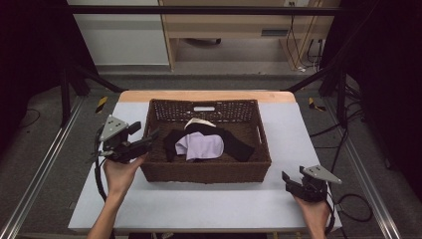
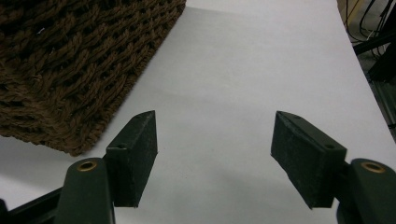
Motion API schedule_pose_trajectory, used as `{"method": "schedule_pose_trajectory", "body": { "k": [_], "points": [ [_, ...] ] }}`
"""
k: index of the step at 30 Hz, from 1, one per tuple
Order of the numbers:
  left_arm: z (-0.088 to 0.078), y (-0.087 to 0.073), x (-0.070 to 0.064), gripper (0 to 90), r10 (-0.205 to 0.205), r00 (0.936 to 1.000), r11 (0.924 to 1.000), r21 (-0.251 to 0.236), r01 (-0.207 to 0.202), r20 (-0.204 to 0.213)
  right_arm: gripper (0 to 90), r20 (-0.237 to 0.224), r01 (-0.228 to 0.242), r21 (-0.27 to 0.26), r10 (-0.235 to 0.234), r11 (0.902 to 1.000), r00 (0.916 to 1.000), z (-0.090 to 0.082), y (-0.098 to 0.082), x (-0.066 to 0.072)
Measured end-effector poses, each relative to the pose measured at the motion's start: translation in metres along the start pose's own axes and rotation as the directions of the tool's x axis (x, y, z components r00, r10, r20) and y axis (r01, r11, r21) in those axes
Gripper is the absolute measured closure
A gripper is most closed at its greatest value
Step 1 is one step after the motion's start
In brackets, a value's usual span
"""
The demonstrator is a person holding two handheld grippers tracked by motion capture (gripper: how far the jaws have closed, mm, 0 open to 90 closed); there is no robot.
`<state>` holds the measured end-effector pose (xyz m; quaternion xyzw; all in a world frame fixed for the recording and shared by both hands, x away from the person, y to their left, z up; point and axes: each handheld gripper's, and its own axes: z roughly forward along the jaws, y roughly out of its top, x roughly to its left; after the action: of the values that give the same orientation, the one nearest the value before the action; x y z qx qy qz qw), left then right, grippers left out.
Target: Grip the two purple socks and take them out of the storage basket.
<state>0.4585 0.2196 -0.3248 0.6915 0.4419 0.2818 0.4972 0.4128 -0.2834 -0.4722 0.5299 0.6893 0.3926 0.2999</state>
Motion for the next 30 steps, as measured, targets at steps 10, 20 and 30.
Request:
{"method": "schedule_pose_trajectory", "body": {
  "k": [10,20,30],
  "points": [
    [0.03,0.017,-0.012,31.3,0.035,0.9994,0.9993,0.015,-0.035,0.004,31.5,0.006,0.01,-0.001,-0.01,0.9999,0.9999,0.001,0.0,0.0],
    [0.059,0.024,-0.019,31.0,0.031,0.9995,0.9988,0.036,-0.032,0.011,31.7,0.009,0.014,-0.002,-0.014,0.9999,0.9999,0.0,0.001,0.0],
    [0.091,0.023,-0.02,32.5,0.016,0.9998,0.9983,0.057,-0.015,-0.008,31.8,0.011,0.012,0.003,-0.012,0.9999,0.9999,0.001,0.001,0.0]
  ]
}}
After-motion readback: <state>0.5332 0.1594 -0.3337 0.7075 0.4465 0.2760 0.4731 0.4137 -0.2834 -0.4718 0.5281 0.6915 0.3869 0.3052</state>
